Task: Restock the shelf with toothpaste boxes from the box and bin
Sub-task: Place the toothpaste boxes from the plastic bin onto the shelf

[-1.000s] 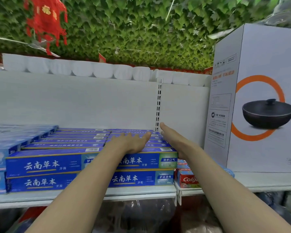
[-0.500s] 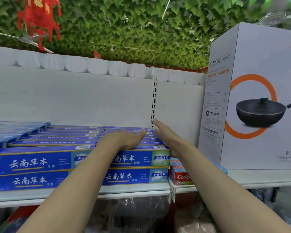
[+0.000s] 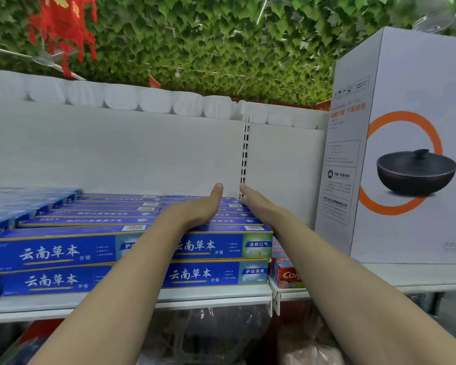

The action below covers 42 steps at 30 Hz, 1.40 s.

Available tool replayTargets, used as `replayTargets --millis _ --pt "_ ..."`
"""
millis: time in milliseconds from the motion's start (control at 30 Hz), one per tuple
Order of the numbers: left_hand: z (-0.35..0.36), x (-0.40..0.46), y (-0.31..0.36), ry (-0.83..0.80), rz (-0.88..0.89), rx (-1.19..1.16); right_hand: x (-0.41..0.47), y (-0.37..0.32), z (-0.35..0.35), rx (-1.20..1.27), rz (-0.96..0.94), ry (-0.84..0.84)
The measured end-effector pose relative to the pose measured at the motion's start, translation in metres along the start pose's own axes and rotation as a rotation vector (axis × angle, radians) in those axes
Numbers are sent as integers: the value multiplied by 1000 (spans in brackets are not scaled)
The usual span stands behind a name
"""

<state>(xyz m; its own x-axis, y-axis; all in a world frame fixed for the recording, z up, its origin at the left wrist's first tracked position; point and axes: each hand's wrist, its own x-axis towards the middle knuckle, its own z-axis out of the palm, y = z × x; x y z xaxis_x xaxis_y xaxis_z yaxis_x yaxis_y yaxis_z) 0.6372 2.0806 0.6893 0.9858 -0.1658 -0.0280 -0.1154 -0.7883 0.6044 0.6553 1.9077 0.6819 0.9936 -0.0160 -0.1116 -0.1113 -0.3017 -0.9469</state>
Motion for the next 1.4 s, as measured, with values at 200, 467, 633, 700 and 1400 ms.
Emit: replayTargets --millis 200,467,633,700,1400 --pt "2 -3 0 14 -19 74 9 3 -2 -10 -14 15" --pt "2 -2 1 -30 -16 137 6 -1 -2 -67 6 45" --pt "5 4 -2 7 -28 197 6 0 -2 -71 3 68" --pt "5 5 -3 21 -38 195 4 -1 0 -80 -9 55" --pt "114 -106 -89 1095 537 -97 -120 119 102 69 -1087 800"
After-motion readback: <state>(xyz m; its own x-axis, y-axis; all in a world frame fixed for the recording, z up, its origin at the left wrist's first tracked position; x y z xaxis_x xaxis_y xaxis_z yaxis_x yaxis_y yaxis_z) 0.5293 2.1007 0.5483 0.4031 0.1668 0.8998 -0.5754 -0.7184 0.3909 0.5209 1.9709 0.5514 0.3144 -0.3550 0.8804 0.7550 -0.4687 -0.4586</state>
